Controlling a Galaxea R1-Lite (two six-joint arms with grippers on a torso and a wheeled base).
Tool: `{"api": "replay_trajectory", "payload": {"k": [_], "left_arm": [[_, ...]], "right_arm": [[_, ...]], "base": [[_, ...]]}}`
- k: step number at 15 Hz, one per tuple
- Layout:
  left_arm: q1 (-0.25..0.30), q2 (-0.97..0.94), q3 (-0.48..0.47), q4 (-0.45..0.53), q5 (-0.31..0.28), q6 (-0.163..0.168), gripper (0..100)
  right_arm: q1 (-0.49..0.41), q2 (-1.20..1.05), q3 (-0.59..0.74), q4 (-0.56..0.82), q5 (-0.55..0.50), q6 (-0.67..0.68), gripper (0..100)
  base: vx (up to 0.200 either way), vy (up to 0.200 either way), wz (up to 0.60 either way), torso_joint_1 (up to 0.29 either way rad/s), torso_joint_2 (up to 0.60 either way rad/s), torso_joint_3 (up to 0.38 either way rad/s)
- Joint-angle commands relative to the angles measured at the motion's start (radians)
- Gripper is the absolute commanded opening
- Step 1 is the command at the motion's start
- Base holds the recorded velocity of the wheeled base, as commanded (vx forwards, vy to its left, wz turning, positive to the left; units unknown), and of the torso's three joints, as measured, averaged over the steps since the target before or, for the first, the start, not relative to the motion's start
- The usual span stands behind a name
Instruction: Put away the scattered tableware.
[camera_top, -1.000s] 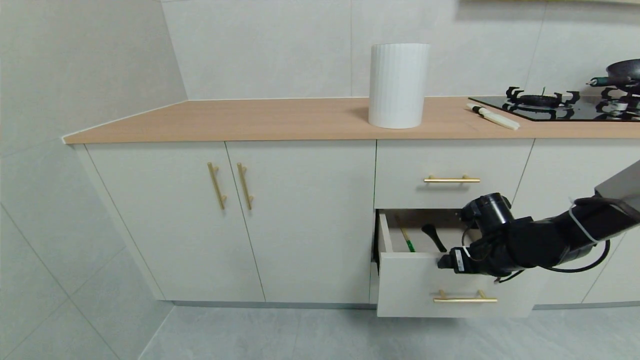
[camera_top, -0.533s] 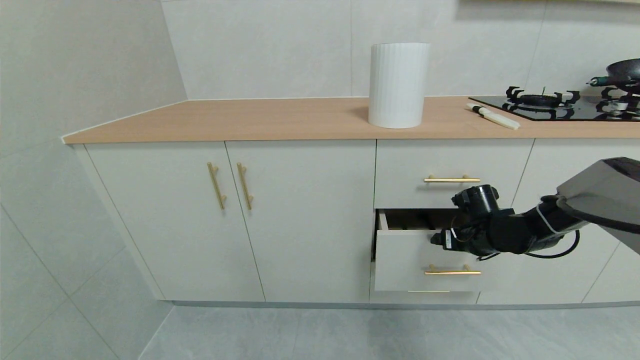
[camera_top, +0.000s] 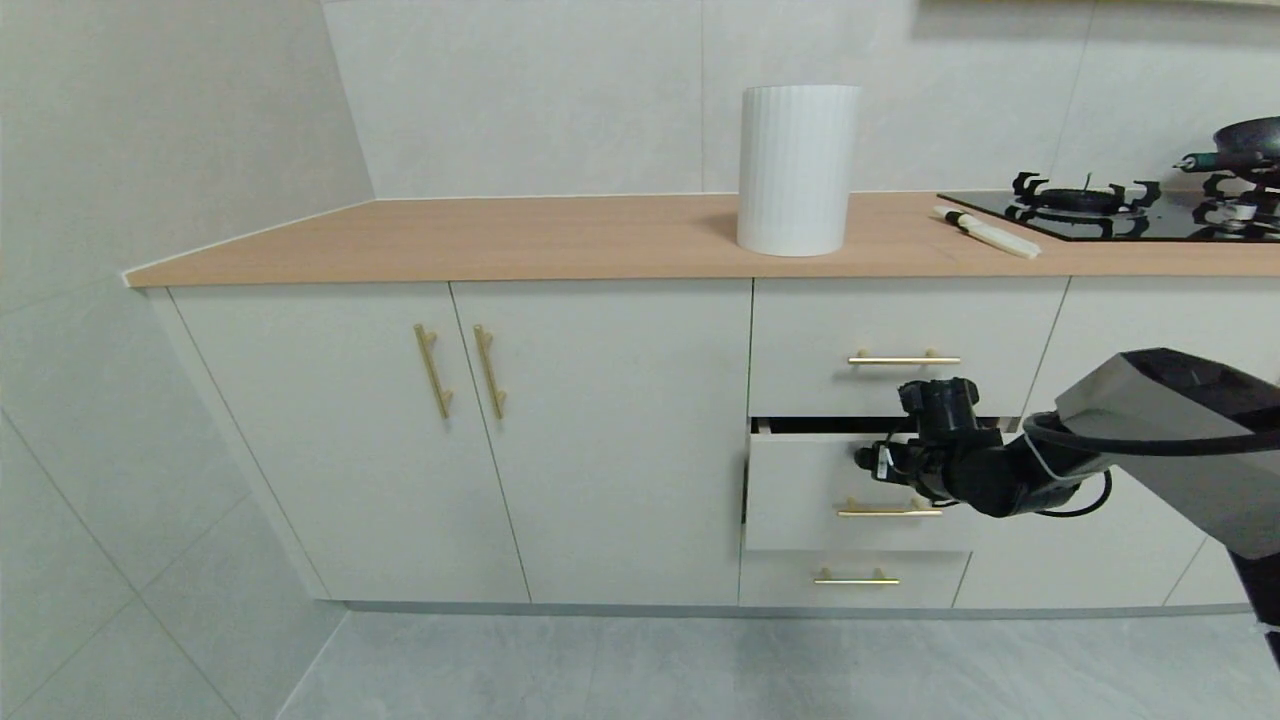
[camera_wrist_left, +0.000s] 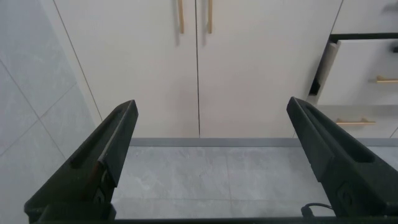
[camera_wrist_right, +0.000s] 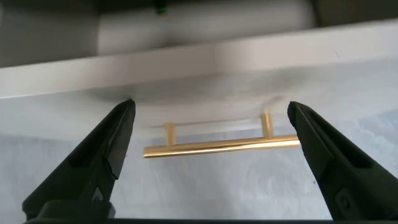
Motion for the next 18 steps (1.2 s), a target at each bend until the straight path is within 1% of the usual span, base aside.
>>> {"api": "replay_trajectory", "payload": {"k": [1,3,4,7,13,16,17,18], "left_arm": [[0.0,0.0,0.0,0.0,0.0,0.0,100],[0.0,0.0,0.0,0.0,-0.001,0.0,100],[0.0,0.0,0.0,0.0,0.0,0.0,100],[0.0,0.0,0.0,0.0,0.0,0.0,100],[0.0,0.0,0.0,0.0,0.0,0.0,100],[0.0,0.0,0.0,0.0,0.0,0.0,100],[0.0,0.0,0.0,0.0,-0.001,0.0,100],[0.0,0.0,0.0,0.0,0.0,0.0,100]], "right_arm": [[-0.008,0.06,-0.034,-0.034,-0.011,0.016,100],[-0.017,0.081,-0.049,-0.062,-0.015,0.02,100],[-0.02,0.1,-0.074,-0.082,-0.02,0.045,100],[-0.023,0.143,-0.146,-0.083,-0.069,0.086,100],[-0.032,0.161,-0.198,-0.083,-0.083,0.119,100],[-0.032,0.153,-0.192,-0.083,-0.089,0.125,100],[-0.031,0.114,-0.155,-0.082,-0.109,0.132,100],[-0.031,0.063,-0.091,-0.082,-0.112,0.132,100]], "base": [[0.0,0.0,0.0,0.0,0.0,0.0],[0.0,0.0,0.0,0.0,0.0,0.0],[0.0,0.0,0.0,0.0,0.0,0.0],[0.0,0.0,0.0,0.0,0.0,0.0],[0.0,0.0,0.0,0.0,0.0,0.0],[0.0,0.0,0.0,0.0,0.0,0.0],[0.0,0.0,0.0,0.0,0.0,0.0],[0.0,0.0,0.0,0.0,0.0,0.0]]}}
